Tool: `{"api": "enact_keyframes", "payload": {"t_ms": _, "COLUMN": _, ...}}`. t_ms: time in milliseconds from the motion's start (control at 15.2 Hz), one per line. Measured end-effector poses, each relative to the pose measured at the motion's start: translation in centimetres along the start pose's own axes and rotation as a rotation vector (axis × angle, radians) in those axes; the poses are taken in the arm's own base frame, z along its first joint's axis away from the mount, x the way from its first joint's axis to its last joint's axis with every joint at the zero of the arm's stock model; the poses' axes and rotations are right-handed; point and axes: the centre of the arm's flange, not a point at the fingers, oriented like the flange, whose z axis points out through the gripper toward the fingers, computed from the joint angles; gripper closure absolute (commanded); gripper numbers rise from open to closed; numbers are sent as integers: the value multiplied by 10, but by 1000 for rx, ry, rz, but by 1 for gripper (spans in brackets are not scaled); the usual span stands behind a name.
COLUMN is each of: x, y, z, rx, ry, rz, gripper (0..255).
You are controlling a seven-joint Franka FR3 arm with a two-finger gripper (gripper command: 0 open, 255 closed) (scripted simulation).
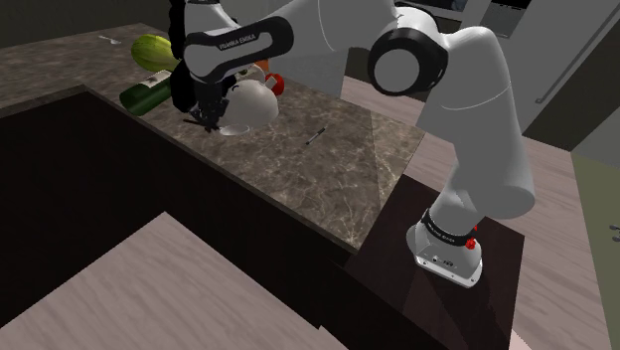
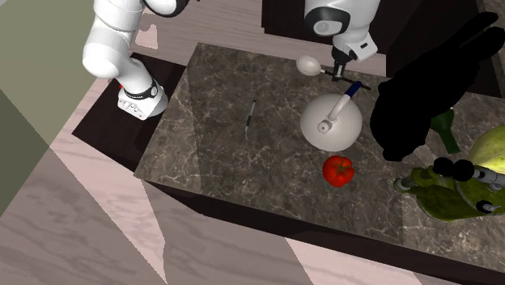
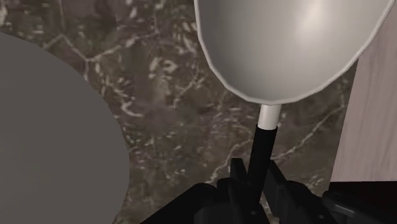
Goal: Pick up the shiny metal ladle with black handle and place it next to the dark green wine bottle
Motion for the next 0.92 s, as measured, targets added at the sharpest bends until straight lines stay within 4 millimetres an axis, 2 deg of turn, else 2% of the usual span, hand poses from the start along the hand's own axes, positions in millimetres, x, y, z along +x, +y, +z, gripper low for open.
{"api": "enact_keyframes", "payload": {"t_ms": 198, "x": -2, "y": 1, "z": 11, "rx": 0, "ry": 0, "rz": 0, "gripper": 255}}
{"api": "enact_keyframes", "payload": {"t_ms": 528, "x": -1, "y": 1, "z": 12, "rx": 0, "ry": 0, "rz": 0, "gripper": 255}}
{"api": "enact_keyframes", "payload": {"t_ms": 594, "x": -1, "y": 1, "z": 12, "rx": 0, "ry": 0, "rz": 0, "gripper": 0}}
{"api": "enact_keyframes", "payload": {"t_ms": 924, "x": -1, "y": 1, "z": 12, "rx": 0, "ry": 1, "rz": 0, "gripper": 0}}
